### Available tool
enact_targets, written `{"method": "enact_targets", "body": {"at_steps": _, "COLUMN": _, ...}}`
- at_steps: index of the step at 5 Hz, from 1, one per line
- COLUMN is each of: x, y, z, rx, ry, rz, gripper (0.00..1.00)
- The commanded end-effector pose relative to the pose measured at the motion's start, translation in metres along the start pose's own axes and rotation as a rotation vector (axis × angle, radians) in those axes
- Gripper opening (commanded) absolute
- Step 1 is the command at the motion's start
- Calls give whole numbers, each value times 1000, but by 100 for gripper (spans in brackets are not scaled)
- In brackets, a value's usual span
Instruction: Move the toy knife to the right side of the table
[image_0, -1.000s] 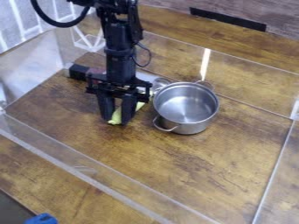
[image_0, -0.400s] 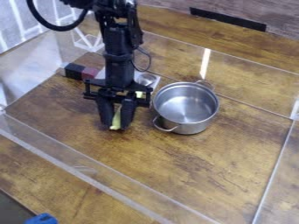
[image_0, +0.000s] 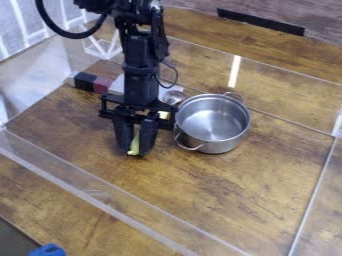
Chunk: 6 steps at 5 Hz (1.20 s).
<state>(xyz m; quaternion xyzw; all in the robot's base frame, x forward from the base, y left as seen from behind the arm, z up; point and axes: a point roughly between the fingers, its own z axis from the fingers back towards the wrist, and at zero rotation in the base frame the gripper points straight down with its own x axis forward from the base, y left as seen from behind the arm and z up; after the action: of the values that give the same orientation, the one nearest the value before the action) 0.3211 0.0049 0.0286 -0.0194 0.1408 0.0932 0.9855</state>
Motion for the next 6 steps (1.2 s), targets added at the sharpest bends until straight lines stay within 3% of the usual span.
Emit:
{"method": "enact_targets", "body": {"at_steps": 1, "x": -9, "y": -8, "z": 51, "rx": -4, "ry": -97, "rz": -28, "gripper": 0}}
{"method": "enact_targets", "body": {"at_steps": 2, "x": -15, "y": -31, "z": 79, "rx": 1, "ry": -129, "rz": -67, "gripper": 0}}
{"method": "enact_targets", "body": {"at_steps": 3, "x": -5, "y": -86, "z": 97, "rx": 29, "ry": -154, "rz": -163, "gripper": 0}}
{"method": "enact_targets", "body": {"at_steps": 4, "x": 4, "y": -139, "z": 102, "rx": 46, "ry": -166, "rz": -235, "gripper": 0}}
{"method": "enact_targets", "body": {"at_steps": 6, "x": 12, "y": -130, "z": 99, "rx": 56, "ry": -183, "rz": -210, "gripper": 0}}
